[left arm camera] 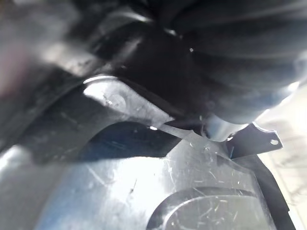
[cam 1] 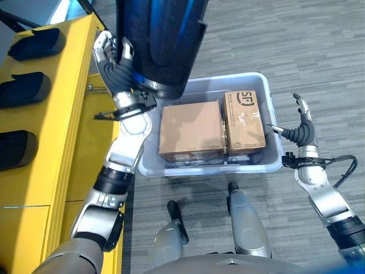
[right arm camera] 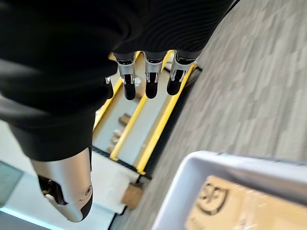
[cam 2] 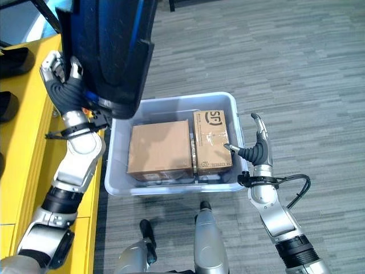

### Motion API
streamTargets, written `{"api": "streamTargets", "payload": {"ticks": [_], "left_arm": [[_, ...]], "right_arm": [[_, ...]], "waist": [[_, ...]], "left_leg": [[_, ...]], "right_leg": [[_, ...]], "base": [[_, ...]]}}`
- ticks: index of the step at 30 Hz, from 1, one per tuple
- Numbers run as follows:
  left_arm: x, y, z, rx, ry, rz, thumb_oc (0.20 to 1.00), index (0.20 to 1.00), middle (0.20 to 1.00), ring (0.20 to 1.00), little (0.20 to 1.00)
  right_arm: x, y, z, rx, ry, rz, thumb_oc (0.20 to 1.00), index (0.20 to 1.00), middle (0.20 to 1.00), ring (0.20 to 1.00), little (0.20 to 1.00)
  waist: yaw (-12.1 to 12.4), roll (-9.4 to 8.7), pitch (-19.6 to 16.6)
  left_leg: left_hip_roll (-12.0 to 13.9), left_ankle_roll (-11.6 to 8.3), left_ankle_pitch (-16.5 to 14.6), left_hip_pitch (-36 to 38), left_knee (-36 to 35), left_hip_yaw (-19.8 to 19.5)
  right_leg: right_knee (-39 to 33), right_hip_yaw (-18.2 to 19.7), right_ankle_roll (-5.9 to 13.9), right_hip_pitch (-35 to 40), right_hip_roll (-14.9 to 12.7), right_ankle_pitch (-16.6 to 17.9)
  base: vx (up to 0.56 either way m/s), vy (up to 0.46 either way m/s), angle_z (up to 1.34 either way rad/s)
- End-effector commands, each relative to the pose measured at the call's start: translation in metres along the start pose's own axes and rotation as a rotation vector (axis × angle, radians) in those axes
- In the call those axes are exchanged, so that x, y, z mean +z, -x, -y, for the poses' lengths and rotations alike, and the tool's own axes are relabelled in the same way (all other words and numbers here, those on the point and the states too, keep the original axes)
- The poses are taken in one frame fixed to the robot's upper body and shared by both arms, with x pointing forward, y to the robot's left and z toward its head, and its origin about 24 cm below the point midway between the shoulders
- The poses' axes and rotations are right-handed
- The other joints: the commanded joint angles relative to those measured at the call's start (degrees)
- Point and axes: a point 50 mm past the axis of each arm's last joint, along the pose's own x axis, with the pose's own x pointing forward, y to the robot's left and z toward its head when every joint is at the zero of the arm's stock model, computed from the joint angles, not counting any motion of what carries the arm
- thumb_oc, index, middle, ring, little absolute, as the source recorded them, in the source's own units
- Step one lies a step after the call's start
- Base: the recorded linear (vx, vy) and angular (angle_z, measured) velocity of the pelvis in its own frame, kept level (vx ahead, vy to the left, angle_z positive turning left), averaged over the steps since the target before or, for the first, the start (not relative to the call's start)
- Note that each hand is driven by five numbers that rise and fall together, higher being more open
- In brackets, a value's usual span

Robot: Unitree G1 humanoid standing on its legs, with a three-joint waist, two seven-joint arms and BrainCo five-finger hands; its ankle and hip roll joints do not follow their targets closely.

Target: Move parts from the plastic box to the shelf.

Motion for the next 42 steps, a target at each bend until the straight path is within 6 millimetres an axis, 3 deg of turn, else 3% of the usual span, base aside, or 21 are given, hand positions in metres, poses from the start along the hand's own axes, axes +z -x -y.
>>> {"api": "streamTargets", "payload": {"ticks": [1,3,4,6,7,9,13,15,20,21,23,27,30,31,32,33,34,35,36,39,42], "left_arm": [[0.014,-0.004,-0.013,0.007,0.035,0.075,0.200,0.200,0.200,0.200,0.200],[0.004,0.014,-0.026,-0.004,0.025,0.018,0.200,0.200,0.200,0.200,0.200],[0.003,0.015,-0.028,-0.006,0.022,0.018,0.200,0.200,0.200,0.200,0.200],[0.001,0.019,-0.032,-0.015,0.020,0.006,0.200,0.200,0.200,0.200,0.200],[0.000,0.018,-0.032,-0.023,-0.005,0.017,0.200,0.200,0.200,0.200,0.200],[-0.005,0.018,-0.033,-0.020,-0.033,-0.002,0.200,0.200,0.200,0.200,0.200],[-0.009,0.020,-0.045,-0.019,-0.074,0.016,0.200,0.200,0.200,0.200,0.200],[-0.006,0.024,-0.057,-0.037,-0.115,0.044,0.200,0.200,0.200,0.200,0.200],[0.010,0.025,-0.054,-0.144,-0.173,0.152,0.200,0.200,0.200,0.200,0.200],[0.016,0.024,-0.050,-0.177,-0.166,0.168,0.200,0.200,0.200,0.200,0.200],[0.021,0.021,-0.042,-0.211,-0.160,0.193,0.200,0.200,0.200,0.200,0.200],[0.016,0.024,-0.027,-0.295,-0.141,0.148,0.200,0.200,0.200,0.200,0.200],[0.009,0.030,-0.007,-0.398,-0.119,0.106,0.200,0.200,0.200,0.200,0.200],[0.007,0.032,-0.004,-0.411,-0.125,0.098,0.200,0.200,0.200,0.200,0.200],[0.005,0.036,-0.002,-0.425,-0.126,0.075,0.200,0.200,0.200,0.200,0.200],[0.004,0.037,-0.003,-0.420,-0.129,0.068,0.200,0.200,0.200,0.200,0.200],[0.001,0.039,-0.010,-0.391,-0.143,0.042,0.200,0.200,0.200,0.200,0.200],[0.000,0.040,-0.011,-0.388,-0.143,0.036,0.200,0.200,0.200,0.200,0.200],[-0.004,0.041,-0.017,-0.382,-0.145,0.009,0.200,0.200,0.200,0.200,0.200],[-0.010,0.047,-0.022,-0.386,-0.136,-0.005,0.200,0.200,0.200,0.200,0.200],[-0.016,0.055,-0.022,-0.426,-0.133,-0.036,0.200,0.200,0.200,0.200,0.200]], "right_arm": [[0.021,0.002,-0.008,0.009,-0.134,0.088,1.000,1.000,1.000,1.000,1.000],[0.026,0.003,-0.016,0.066,-0.157,0.093,1.000,1.000,1.000,1.000,1.000],[0.025,0.003,-0.017,0.069,-0.157,0.092,1.000,1.000,1.000,1.000,1.000],[0.027,0.005,-0.017,0.078,-0.163,0.099,1.000,1.000,1.000,1.000,1.000],[0.027,0.009,-0.013,0.065,-0.170,0.104,1.000,1.000,1.000,1.000,1.000],[0.024,0.013,-0.011,0.064,-0.170,0.101,1.000,1.000,1.000,1.000,1.000],[0.021,0.010,-0.006,0.028,-0.161,0.117,1.000,1.000,1.000,1.000,1.000],[0.018,0.008,-0.002,-0.002,-0.171,0.093,1.000,1.000,1.000,1.000,1.000],[0.015,0.008,-0.004,-0.058,-0.243,0.049,1.000,1.000,1.000,1.000,1.000],[0.017,0.008,-0.011,-0.031,-0.255,0.057,1.000,1.000,1.000,1.000,1.000],[0.023,0.007,-0.017,-0.024,-0.272,0.079,1.000,1.000,1.000,1.000,1.000],[0.026,0.011,-0.020,-0.039,-0.315,0.069,1.000,1.000,1.000,1.000,1.000],[0.028,0.020,-0.016,-0.065,-0.348,0.091,1.000,1.000,1.000,1.000,1.000],[0.027,0.022,-0.015,-0.078,-0.357,0.086,1.000,1.000,1.000,1.000,1.000],[0.027,0.026,-0.009,-0.082,-0.357,0.084,1.000,1.000,1.000,1.000,1.000],[0.027,0.027,-0.007,-0.077,-0.354,0.087,1.000,1.000,1.000,1.000,1.000],[0.028,0.030,-0.004,-0.042,-0.334,0.090,1.000,1.000,1.000,1.000,1.000],[0.028,0.030,-0.003,-0.041,-0.330,0.089,1.000,1.000,1.000,1.000,1.000],[0.029,0.030,-0.001,-0.038,-0.329,0.098,1.000,1.000,1.000,1.000,1.000],[0.029,0.026,-0.007,-0.048,-0.327,0.134,1.000,1.000,1.000,1.000,1.000],[0.025,0.024,-0.010,-0.056,-0.345,0.123,1.000,1.000,1.000,1.000,1.000]], "waist": [[1.4,-3.80,-1.3],[4.4,-3.30,-1.6],[4.4,-3.20,-1.6],[4.4,-2.74,-1.6],[2.9,-2.87,-1.7],[2.1,-3.22,-1.5],[3.6,-4.29,-1.5],[5.6,-3.56,-1.7],[8.3,-3.90,-3.4],[9.0,-4.22,-3.8],[9.8,-4.63,-4.3],[9.2,-5.50,-5.2],[6.2,-5.22,-6.5],[5.4,-5.31,-6.9],[4.7,-5.49,-7.5],[4.8,-5.54,-7.8],[4.9,-5.97,-8.4],[4.9,-6.09,-8.5],[5.2,-6.49,-8.9],[6.8,-6.80,-8.2],[6.9,-6.14,-8.1]], "left_leg": [[-0.3,1.16,-3.7,-1.1,1.1,-2.6],[1.3,-0.01,0.5,-1.2,-2.7,-3.1],[1.6,-0.18,1.1,-1.1,-3.2,-2.6],[3.5,-0.69,3.0,-1.3,-4.2,2.9],[5.3,-1.32,2.6,-0.5,-2.8,12.8],[6.6,-0.84,1.0,-0.5,1.0,16.8],[5.0,1.12,-5.5,-0.2,8.9,13.9],[1.5,1.82,-7.6,0.6,7.9,11.0],[-2.4,2.30,-8.7,3.3,5.0,8.6],[-3.7,3.27,-8.0,3.7,3.4,9.2],[-4.7,3.40,-9.8,4.2,2.7,8.7],[-7.3,5.40,-9.7,3.8,1.6,8.3],[-10.4,7.34,-9.3,4.0,-1.7,2.8],[-11.1,8.17,-8.9,4.1,-2.5,1.6],[-12.5,9.37,-8.5,4.7,-3.9,-0.9],[-13.1,9.54,-8.2,4.9,-4.4,-1.3],[-14.6,9.69,-7.7,5.5,-5.8,-2.0],[-14.9,9.68,-7.6,5.7,-6.2,-2.3],[-16.1,9.73,-7.1,5.6,-6.2,-2.9],[-17.6,9.67,-8.0,3.8,-1.9,-6.3],[-18.1,9.43,-8.4,4.8,-1.4,-6.7]], "right_leg": [[-8.5,-3.4,-2.39,8.2,0.9,-1.6],[-10.2,-7.0,-2.50,10.8,0.0,-2.1],[-10.4,-7.6,-2.57,11.1,-0.1,-2.1],[-11.2,-11.9,-2.65,12.3,-1.3,-2.1],[-10.7,-17.6,-2.33,13.9,-3.5,-3.3],[-9.6,-19.9,-2.64,14.7,-4.4,-3.9],[-8.7,-18.8,-2.09,14.4,-5.8,-3.2],[-9.9,-18.4,-0.87,15.0,-6.3,-1.5],[-18.2,-19.2,3.74,17.4,-7.5,5.8],[-21.1,-20.4,4.66,17.4,-8.8,9.7],[-24.2,-20.1,6.98,17.4,-10.3,12.5],[-28.1,-16.6,8.46,16.8,-12.6,18.9],[-23.5,-5.2,8.13,14.2,-8.7,18.1],[-20.3,-2.6,7.61,13.2,-6.0,16.7],[-14.6,-0.2,6.52,12.3,-0.1,12.6],[-13.2,-0.4,5.96,12.2,2.0,11.6],[-10.9,-1.2,4.39,12.1,6.5,9.0],[-10.8,-1.1,4.06,12.2,7.2,8.6],[-11.5,-0.8,2.86,12.4,10.1,7.9],[-15.1,-1.2,-0.05,13.5,11.7,4.9],[-19.4,-1.4,-0.39,15.9,12.1,6.3]], "base": [[0.02,-0.048,0.21],[-0.02,-0.005,0.37],[-0.07,0.030,0.54],[-0.15,0.046,0.83],[-0.20,0.079,1.19],[-0.17,0.114,2.04],[-0.10,0.265,0.90],[0.06,0.406,0.28],[0.04,0.318,0.51],[0.02,0.328,0.91],[0.03,0.292,0.48],[0.00,0.196,0.21],[0.07,0.163,0.89],[0.05,0.152,1.08],[0.02,0.166,1.52],[0.01,0.165,1.18],[-0.01,0.083,1.01],[-0.07,0.048,0.51],[-0.15,-0.017,0.26],[-0.14,-0.109,0.07],[-0.08,-0.142,0.63]]}}
